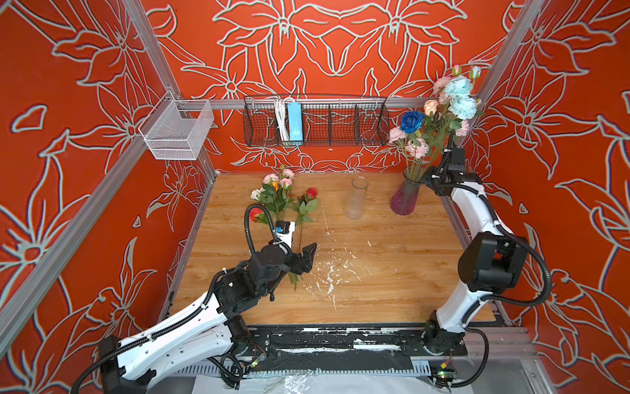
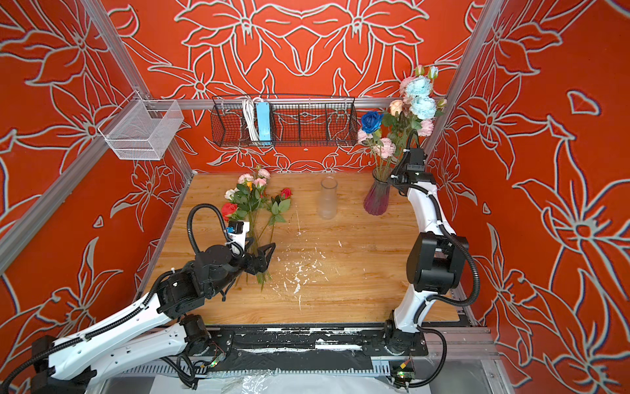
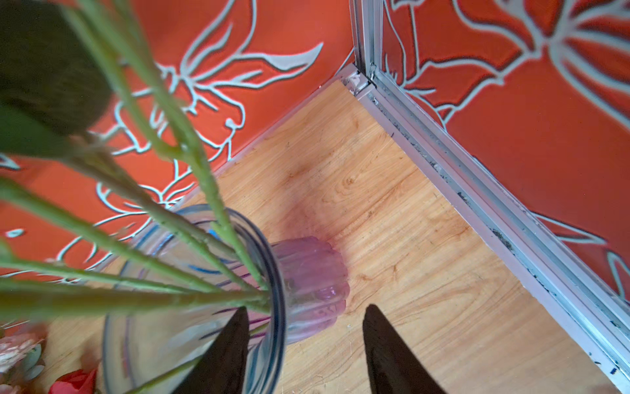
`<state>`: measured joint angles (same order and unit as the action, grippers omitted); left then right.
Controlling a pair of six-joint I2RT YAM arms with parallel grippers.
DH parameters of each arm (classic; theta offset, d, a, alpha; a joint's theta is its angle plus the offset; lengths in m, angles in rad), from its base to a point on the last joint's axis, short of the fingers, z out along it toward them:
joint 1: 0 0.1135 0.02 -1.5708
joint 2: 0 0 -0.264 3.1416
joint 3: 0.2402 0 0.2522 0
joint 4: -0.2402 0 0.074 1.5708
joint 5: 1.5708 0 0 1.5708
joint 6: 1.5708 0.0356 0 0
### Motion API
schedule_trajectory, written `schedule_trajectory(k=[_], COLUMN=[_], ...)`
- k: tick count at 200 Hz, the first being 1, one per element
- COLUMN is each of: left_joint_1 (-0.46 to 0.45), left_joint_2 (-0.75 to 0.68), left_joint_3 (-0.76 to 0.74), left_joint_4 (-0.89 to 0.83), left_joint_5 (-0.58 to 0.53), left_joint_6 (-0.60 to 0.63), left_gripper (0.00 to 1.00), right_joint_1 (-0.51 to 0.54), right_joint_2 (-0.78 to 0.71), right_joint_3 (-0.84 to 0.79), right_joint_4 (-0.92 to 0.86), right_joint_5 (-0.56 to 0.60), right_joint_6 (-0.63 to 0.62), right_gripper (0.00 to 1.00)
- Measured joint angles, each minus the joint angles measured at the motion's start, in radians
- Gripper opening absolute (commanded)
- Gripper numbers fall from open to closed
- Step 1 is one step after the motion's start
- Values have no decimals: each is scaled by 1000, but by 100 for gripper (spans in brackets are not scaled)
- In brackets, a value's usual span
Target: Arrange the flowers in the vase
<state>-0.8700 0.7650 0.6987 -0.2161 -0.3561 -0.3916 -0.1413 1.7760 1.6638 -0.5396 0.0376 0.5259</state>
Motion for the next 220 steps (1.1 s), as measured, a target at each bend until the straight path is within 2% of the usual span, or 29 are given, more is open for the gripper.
schedule_trajectory(k=[52,98,120,143,171,220], left_joint_1=[0,0,0,0,0,13], left_joint_2=[-28,-57,-62,-47,-1,118], left_joint_3=[0,-1,-19,-44,-65,-58], left_joint_4=[-32,-37,-27,-26,-16,0], left_joint_5=[-2,-21,-61,-139,-208,-233], left_joint_6=[0,-2,-27,-87,-156,-209], left_gripper=[87,87,87,87,88,89], right_joint_1=[0,19,72,171,301,459], right_joint_2=[-87,-352,-483,-572,-551,-424], right_joint_3=[-64,-267,-347,-432,-455,-383], right_joint_4=[7,37,55,71,67,62], right_joint_5=[-3,-11,-7,1,-3,-5], right_joint_6=[-1,28,35,38,38,30], right_gripper=[52,48,48,48,48,55])
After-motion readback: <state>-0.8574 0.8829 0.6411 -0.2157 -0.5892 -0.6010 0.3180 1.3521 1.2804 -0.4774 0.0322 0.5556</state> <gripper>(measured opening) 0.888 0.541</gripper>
